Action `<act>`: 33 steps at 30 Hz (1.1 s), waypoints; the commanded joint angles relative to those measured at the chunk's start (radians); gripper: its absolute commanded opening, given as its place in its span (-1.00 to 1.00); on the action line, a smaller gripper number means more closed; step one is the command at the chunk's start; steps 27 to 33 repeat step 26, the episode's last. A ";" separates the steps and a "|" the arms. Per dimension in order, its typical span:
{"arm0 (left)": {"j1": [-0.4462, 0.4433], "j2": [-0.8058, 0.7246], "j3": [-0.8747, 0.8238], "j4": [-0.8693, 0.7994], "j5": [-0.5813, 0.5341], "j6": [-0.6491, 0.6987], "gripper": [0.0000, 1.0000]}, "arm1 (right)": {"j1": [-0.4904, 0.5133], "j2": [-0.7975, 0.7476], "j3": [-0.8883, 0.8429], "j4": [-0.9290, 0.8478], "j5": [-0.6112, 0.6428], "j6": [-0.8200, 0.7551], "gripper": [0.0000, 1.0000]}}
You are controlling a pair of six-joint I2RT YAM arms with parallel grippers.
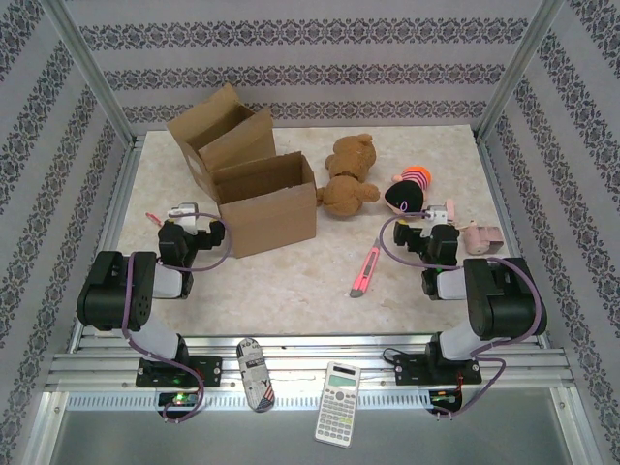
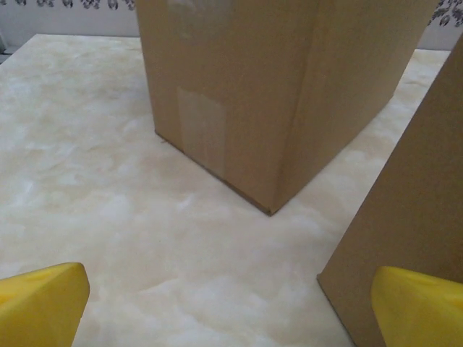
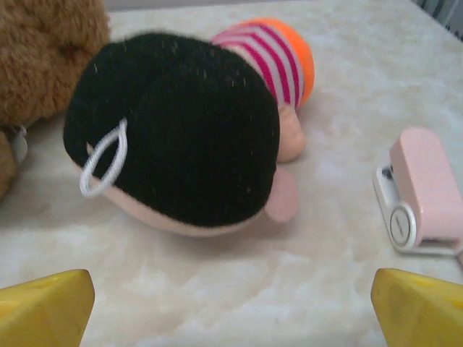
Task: Unpack the express box
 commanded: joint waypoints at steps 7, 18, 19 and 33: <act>0.007 -0.015 0.030 -0.056 -0.009 0.009 0.99 | 0.007 0.003 0.040 0.050 -0.008 -0.013 0.95; -0.008 -0.012 0.056 -0.104 0.055 0.054 0.99 | 0.015 0.001 0.041 0.043 0.013 -0.016 0.95; -0.008 -0.013 0.058 -0.109 0.055 0.054 0.99 | 0.015 0.002 0.041 0.043 0.013 -0.016 0.95; -0.008 -0.016 0.055 -0.104 0.057 0.054 0.99 | 0.015 0.003 0.041 0.043 0.014 -0.015 0.95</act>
